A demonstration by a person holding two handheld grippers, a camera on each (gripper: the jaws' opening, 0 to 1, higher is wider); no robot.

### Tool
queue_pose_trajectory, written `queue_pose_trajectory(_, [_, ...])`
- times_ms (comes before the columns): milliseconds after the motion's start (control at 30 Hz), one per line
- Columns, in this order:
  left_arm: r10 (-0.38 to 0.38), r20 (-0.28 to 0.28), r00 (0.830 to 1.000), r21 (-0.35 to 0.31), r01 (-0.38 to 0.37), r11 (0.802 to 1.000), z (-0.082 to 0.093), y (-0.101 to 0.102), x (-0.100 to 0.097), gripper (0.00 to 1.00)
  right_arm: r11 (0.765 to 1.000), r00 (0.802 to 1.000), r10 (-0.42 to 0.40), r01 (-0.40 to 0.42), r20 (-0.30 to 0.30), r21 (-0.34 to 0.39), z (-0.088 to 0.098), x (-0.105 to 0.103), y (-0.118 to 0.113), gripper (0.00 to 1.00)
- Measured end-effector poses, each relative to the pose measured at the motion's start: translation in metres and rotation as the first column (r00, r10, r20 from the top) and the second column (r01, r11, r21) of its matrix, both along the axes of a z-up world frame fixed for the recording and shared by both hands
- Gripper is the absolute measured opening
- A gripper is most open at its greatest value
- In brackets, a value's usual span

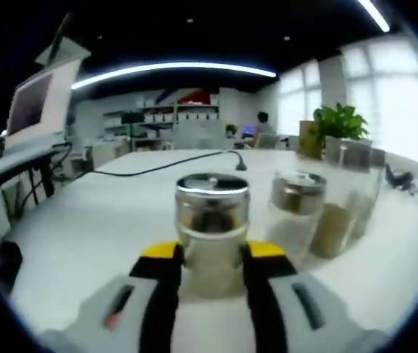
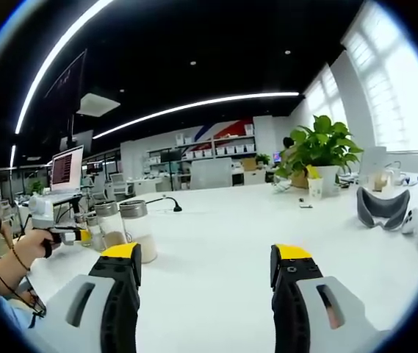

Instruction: Rotate the seasoning bottle until the label or dispensing opening points toward the visible target arrow and the bottle remains upright within the marked orientation range

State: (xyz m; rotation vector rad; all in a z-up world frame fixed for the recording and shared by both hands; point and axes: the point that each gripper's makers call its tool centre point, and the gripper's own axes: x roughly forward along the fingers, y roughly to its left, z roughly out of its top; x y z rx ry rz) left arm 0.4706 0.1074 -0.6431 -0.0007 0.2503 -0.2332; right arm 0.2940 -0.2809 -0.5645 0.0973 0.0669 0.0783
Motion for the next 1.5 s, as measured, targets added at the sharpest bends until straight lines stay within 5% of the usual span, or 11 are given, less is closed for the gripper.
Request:
queue_pose_trajectory(267, [-0.02,-0.001,1.0,0.026,0.021,0.999,-0.002,0.001,-0.004,0.38,1.0,1.0,0.007,-0.007,0.001,-0.001,0.001,0.0,0.001,0.74])
queue_pose_trajectory(367, [-0.018,-0.009,1.0,0.028,0.019,0.999,-0.002,0.008,-0.012,0.62,1.0,1.0,0.012,-0.012,-0.006,0.005,-0.002,0.001,0.003,0.73])
queue_pose_trajectory(433, [-0.056,-0.009,0.998,0.011,0.056,0.998,0.0,0.008,-0.018,0.67,1.0,1.0,0.016,-0.016,-0.008,0.006,-0.002,0.001,0.004,0.73])
queue_pose_trajectory(633, [-0.124,0.002,0.992,0.002,0.124,0.992,0.008,0.037,-0.017,0.67,1.0,1.0,0.016,-0.016,-0.003,0.002,0.0,0.0,0.003,0.73])
queue_pose_trajectory(800, [-0.274,0.019,0.961,-0.05,0.275,0.96,0.019,0.035,-0.008,0.64,1.0,1.0,0.018,-0.018,-0.005,0.003,-0.001,0.001,0.005,0.73])
queue_pose_trajectory(933, [-0.484,0.027,0.874,-0.052,0.485,0.873,0.029,0.018,-0.007,0.63,1.0,1.0,0.014,-0.014,-0.002,-0.003,0.0,0.0,0.004,0.73])
queue_pose_trajectory(1100, [-0.642,0.006,0.767,0.074,0.64,0.765,0.028,0.007,0.0,0.63,1.0,1.0,0.009,-0.009,-0.002,-0.005,-0.001,0.001,0.003,0.73])
queue_pose_trajectory(1133, [-0.683,-0.008,0.73,0.087,0.681,0.727,0.027,0.004,0.0,0.63,1.0,1.0,0.011,-0.011,-0.004,-0.005,-0.001,0.001,0.004,0.73])
queue_pose_trajectory(1333, [-0.815,-0.072,0.574,0.09,0.818,0.568,0.025,-0.01,-0.002,0.6,1.0,1.0,0.013,-0.013,-0.005,-0.008,-0.001,0.001,0.004,0.72])
queue_pose_trajectory(1500, [-0.861,-0.125,0.493,0.121,0.869,0.48,0.017,-0.018,0.001,0.6,1.0,1.0,0.018,-0.018,-0.005,-0.02,0.0,0.0,0.004,0.72])
